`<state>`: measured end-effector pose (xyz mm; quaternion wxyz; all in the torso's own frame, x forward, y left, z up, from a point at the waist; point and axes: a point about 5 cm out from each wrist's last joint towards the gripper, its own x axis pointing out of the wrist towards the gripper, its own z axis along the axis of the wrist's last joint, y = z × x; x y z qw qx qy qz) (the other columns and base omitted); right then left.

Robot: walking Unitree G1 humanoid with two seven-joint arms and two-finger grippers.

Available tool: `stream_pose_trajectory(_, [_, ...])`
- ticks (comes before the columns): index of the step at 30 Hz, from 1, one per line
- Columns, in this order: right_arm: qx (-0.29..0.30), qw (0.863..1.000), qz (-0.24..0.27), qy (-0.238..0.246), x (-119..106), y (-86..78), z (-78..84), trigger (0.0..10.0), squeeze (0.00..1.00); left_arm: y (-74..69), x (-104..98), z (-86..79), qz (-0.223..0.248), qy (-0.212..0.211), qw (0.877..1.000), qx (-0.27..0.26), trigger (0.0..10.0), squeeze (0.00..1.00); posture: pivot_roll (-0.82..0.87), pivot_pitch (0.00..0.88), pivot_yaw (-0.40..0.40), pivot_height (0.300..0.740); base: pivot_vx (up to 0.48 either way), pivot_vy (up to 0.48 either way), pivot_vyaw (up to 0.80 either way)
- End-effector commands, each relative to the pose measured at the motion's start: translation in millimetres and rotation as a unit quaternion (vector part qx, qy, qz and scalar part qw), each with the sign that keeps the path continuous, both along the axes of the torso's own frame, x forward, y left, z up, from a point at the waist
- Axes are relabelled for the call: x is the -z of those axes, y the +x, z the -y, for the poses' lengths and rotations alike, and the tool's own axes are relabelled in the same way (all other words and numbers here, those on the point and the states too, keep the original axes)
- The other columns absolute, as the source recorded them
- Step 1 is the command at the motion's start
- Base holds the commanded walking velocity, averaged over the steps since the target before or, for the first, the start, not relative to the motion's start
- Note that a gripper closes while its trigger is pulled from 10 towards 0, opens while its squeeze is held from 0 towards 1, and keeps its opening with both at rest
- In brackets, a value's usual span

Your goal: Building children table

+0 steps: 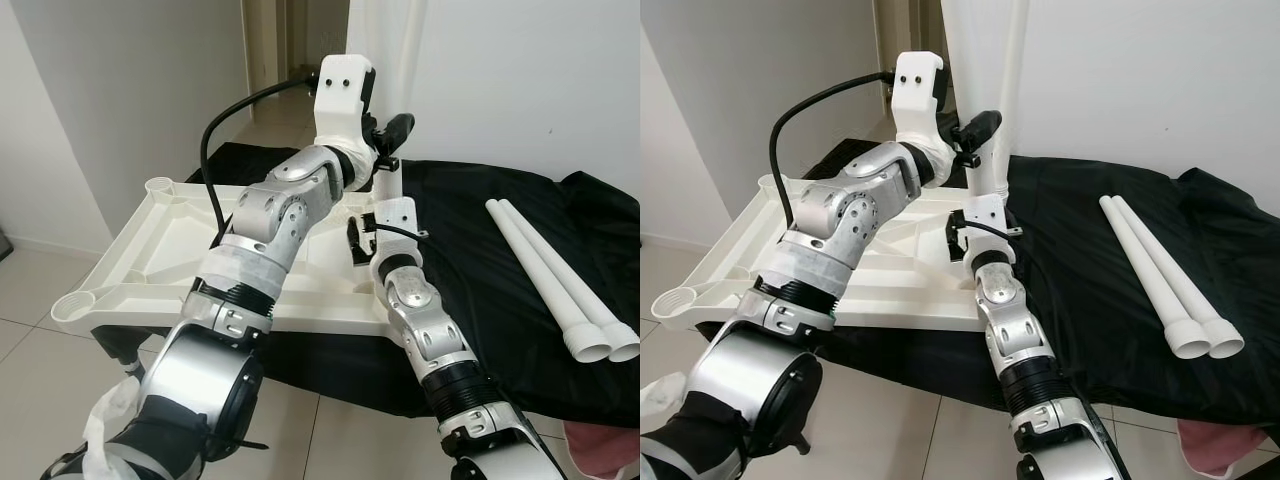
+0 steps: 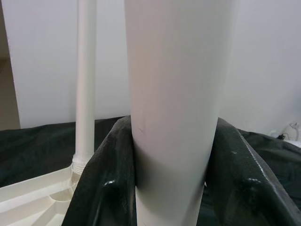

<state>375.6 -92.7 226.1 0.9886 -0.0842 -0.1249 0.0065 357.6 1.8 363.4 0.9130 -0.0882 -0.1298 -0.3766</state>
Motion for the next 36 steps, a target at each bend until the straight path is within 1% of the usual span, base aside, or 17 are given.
stream_pose_trajectory(1, [0.009, 1.000, 0.002, -0.004, -1, 1.8, -0.1, 8.8, 0.00, -3.4, -10, 3.2, 0.021, -0.004, 1.000, 0.002, 10.0, 0.00, 0.00, 0.058, 0.012, 0.740, 0.000, 0.000, 0.00])
stream_pose_trajectory(4, [0.021, 1.000, -0.003, -0.007, 1, 3.1, 2.0, 8.8, 0.00, -3.8, -11, 4.4, 0.022, -0.005, 1.000, 0.003, 10.0, 0.00, 0.00, 0.058, 0.012, 0.740, 0.000, 0.000, 0.00])
stream_pose_trajectory(5, [0.018, 1.000, -0.002, -0.003, 1, 3.2, 1.6, 8.0, 0.00, -4.2, -11, 5.1, 0.022, -0.005, 1.000, 0.004, 10.0, 0.00, 0.00, 0.061, 0.013, 0.740, 0.000, 0.000, 0.00])
stream_pose_trajectory(6, [0.018, 1.000, -0.001, 0.000, 0, 3.4, 1.7, 3.6, 0.00, -4.5, -11, 5.8, 0.023, -0.004, 1.000, 0.005, 10.0, 0.00, 0.00, 0.060, 0.013, 0.740, 0.000, 0.000, 0.00])
stream_pose_trajectory(7, [0.018, 1.000, -0.001, 0.000, 0, 3.4, 1.7, 3.6, 0.00, -4.5, -11, 5.8, 0.023, -0.004, 1.000, 0.005, 10.0, 0.00, 0.00, 0.060, 0.013, 0.740, 0.000, 0.000, 0.00])
stream_pose_trajectory(8, [0.016, 1.000, 0.000, 0.006, 0, 3.3, 1.7, 2.3, 0.00, -4.8, -11, 6.3, 0.023, -0.004, 1.000, 0.006, 10.0, 0.00, 0.00, 0.060, 0.012, 0.740, 0.000, 0.000, 0.00])
stream_pose_trajectory(9, [0.016, 1.000, 0.000, 0.006, 0, 3.3, 1.7, 2.3, 0.00, -4.8, -11, 6.3, 0.023, -0.004, 1.000, 0.006, 10.0, 0.00, 0.00, 0.060, 0.012, 0.740, 0.000, 0.000, 0.00])
stream_pose_trajectory(10, [0.015, 1.000, 0.006, 0.000, -2, 3.3, 1.1, 0.0, 0.00, -4.8, -12, 6.7, 0.024, -0.004, 1.000, 0.007, 10.0, 0.00, 0.00, 0.059, 0.012, 0.740, 0.000, 0.000, 0.00])
stream_pose_trajectory(21, [0.014, 1.000, 0.002, 0.003, -1, 3.5, -2.8, 0.0, 0.00, -5.6, -7, 12.2, 0.029, 0.015, 0.999, 0.011, 10.0, 0.00, 0.00, 0.060, 0.012, 0.740, 0.000, 0.000, 0.00])
stream_pose_trajectory(22, [0.017, 1.000, 0.000, 0.006, -1, 3.8, -2.9, 10.0, 0.00, -5.9, -6, 13.0, 0.032, 0.020, 0.999, 0.012, 10.0, 0.00, 0.00, 0.062, 0.012, 0.740, 0.000, 0.000, 0.00])
stream_pose_trajectory(24, [0.019, 1.000, -0.002, 0.010, -1, 4.2, -2.8, 10.0, 0.00, -7.7, -7, 13.8, 0.047, 0.027, 0.998, 0.016, 10.0, 0.00, 0.00, 0.063, 0.014, 0.740, 0.000, 0.000, 0.00])
stream_pose_trajectory(25, [0.021, 1.000, -0.002, 0.012, -1, 4.6, -2.4, 10.0, 0.00, -9.1, -7, 14.5, 0.043, 0.014, 0.999, 0.027, 10.0, 0.00, 0.00, 0.064, 0.014, 0.740, 0.000, 0.000, 0.00])
stream_pose_trajectory(26, [0.020, 1.000, -0.003, 0.018, -1, 5.0, -2.0, 10.0, 0.00, -10.6, -8, 14.6, 0.039, -0.005, 0.998, 0.038, 10.0, 1.00, 0.00, 0.063, 0.015, 0.740, 0.000, 0.000, 0.00])
stream_pose_trajectory(29, [0.022, 0.999, -0.008, 0.037, -1, 6.0, 0.6, 10.0, 0.00, -13.6, -8, 15.3, 0.043, -0.013, 0.998, 0.051, 10.0, 1.00, 0.00, 0.061, 0.014, 0.740, 0.000, 0.000, 0.00])
stream_pose_trajectory(34, [0.017, 0.997, -0.014, 0.070, 0, 6.5, 1.7, 10.0, 0.00, -12.9, -9, 13.0, 0.041, -0.025, 0.998, 0.043, 10.0, 1.00, 0.00, 0.056, 0.015, 0.740, 0.000, 0.000, 0.00])
stream_pose_trajectory(35, [0.017, 0.997, -0.014, 0.076, 0, 6.2, 2.2, 10.0, 0.00, -12.9, -8, 11.6, 0.035, -0.033, 0.998, 0.045, 10.0, 0.04, 0.00, 0.052, 0.016, 0.740, 0.000, 0.000, 0.00])
stream_pose_trajectory(36, [0.017, 0.997, -0.014, 0.078, 1, 5.9, 2.6, 10.0, 0.00, -13.0, -8, 10.8, 0.030, -0.038, 0.998, 0.048, 10.0, 0.00, 0.00, 0.051, 0.016, 0.740, 0.000, 0.000, 0.00])
